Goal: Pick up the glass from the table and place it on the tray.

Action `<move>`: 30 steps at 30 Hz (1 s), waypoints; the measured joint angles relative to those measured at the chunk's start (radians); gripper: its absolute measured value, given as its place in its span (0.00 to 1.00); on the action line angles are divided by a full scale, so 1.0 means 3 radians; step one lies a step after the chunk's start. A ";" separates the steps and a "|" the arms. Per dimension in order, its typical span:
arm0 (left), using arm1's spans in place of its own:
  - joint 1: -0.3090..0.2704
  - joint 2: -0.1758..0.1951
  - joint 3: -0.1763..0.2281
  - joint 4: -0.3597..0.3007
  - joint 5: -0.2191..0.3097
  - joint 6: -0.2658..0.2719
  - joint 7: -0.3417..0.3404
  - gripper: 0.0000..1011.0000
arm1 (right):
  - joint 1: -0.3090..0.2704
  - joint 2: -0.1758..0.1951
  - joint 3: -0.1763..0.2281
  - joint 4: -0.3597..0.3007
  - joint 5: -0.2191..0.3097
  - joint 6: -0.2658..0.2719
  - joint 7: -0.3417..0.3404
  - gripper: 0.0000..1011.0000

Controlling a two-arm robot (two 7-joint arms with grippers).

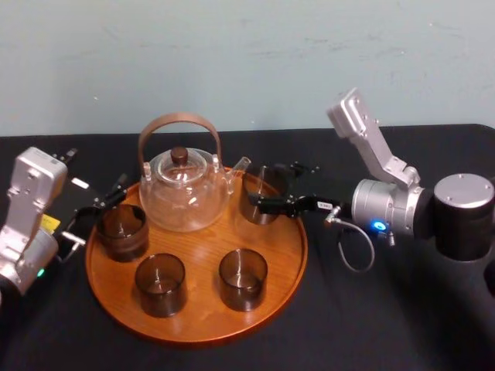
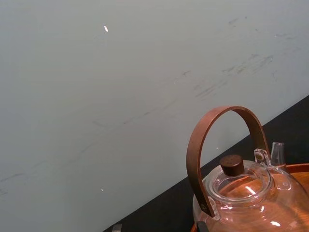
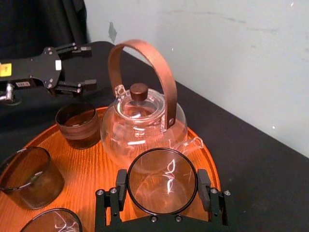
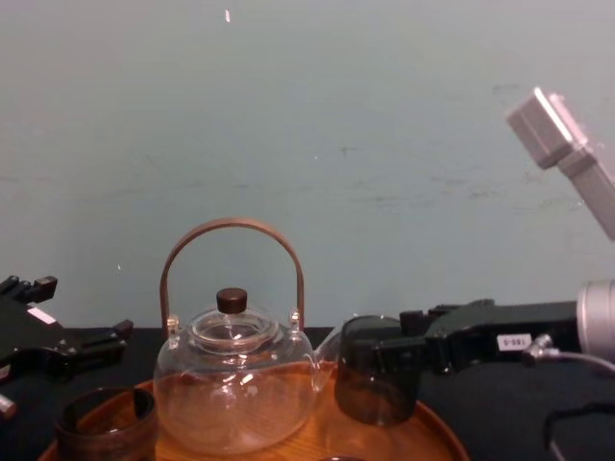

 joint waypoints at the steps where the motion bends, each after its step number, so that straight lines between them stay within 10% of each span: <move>1: 0.0000 0.0000 0.0000 0.0000 0.0000 0.0000 0.0000 0.99 | 0.0006 -0.0008 -0.0009 0.0020 -0.0006 -0.0007 0.0004 0.87; 30: 0.0000 0.0000 0.0000 0.0000 0.0000 0.0000 0.0000 0.99 | 0.0058 -0.0134 -0.0129 0.0359 -0.0143 -0.0064 0.0027 0.87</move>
